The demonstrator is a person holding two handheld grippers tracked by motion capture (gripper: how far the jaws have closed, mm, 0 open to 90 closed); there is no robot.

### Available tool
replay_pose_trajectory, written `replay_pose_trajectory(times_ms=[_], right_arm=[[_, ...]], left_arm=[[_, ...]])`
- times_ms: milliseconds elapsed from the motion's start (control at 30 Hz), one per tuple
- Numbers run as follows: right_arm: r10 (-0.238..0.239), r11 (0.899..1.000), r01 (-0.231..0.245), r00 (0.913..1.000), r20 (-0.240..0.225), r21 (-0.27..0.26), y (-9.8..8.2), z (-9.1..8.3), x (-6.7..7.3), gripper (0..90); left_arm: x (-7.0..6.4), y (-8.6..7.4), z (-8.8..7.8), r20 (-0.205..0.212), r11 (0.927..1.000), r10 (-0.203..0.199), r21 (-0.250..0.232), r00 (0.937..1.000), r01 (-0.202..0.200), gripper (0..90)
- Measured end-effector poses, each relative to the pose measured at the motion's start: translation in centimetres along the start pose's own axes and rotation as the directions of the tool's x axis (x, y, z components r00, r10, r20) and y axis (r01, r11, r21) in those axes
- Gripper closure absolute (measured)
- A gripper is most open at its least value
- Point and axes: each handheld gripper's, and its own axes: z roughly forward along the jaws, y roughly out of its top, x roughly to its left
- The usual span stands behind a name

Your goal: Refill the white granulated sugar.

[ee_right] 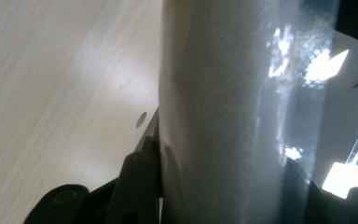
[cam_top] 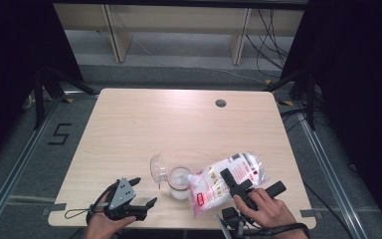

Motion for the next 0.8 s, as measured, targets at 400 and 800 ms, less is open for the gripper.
replay_pose_trajectory(times_ms=[400,800], right_arm=[[-0.021,1.000,0.021,0.9998,0.001,-0.012,0.58,0.31,-0.34,69.9],[-0.003,1.000,0.004,1.0000,0.002,-0.016,0.44,0.12,-0.22,70.1]], left_arm=[[-0.11,-0.01,0.02,-0.003,0.9999,-0.016,0.004,0.9999,0.016,17.6],[-0.08,-0.02,0.10,0.002,0.9999,-0.017,-0.003,0.9999,0.017,17.6]])
